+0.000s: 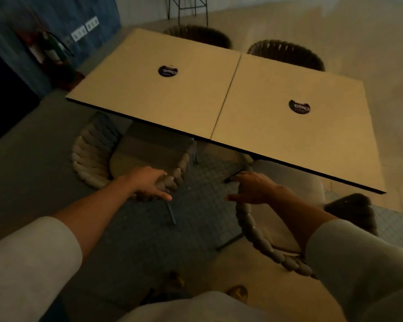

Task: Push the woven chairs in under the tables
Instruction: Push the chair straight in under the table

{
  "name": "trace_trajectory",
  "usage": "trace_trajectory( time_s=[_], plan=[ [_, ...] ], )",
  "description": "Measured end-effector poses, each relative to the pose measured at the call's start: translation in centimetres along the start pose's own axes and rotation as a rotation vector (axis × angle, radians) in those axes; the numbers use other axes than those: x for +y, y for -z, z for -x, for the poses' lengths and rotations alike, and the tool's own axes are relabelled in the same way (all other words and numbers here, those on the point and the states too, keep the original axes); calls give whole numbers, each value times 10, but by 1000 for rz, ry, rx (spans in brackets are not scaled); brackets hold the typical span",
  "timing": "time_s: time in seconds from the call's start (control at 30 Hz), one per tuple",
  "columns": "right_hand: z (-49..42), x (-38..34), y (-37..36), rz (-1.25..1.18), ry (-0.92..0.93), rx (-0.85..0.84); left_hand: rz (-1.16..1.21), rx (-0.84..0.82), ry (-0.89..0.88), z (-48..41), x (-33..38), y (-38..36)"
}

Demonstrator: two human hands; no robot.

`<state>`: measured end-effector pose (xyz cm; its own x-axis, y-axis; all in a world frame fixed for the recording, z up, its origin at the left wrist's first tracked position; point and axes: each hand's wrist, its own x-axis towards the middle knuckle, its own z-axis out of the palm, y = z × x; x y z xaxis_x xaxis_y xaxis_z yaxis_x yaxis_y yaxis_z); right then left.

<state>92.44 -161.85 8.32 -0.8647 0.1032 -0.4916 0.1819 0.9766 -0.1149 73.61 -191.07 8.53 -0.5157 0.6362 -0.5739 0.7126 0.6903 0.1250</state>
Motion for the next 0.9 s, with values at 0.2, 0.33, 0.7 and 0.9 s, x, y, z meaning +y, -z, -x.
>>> trace_trajectory(
  time_s=[0.2,0.33,0.7,0.9],
  plan=[
    [-60,-59,23,39,59,-10,95,64,72,-4,-58,16],
    [-104,-79,42,95,97,-18,124,123,145,-19,-86,27],
    [-189,-115,64,-3,4,-49,269,212,280,-52,-206,28],
    [-247,-152,46,-131,-142,-93,384,210,303,-109,-315,28]
  ],
)
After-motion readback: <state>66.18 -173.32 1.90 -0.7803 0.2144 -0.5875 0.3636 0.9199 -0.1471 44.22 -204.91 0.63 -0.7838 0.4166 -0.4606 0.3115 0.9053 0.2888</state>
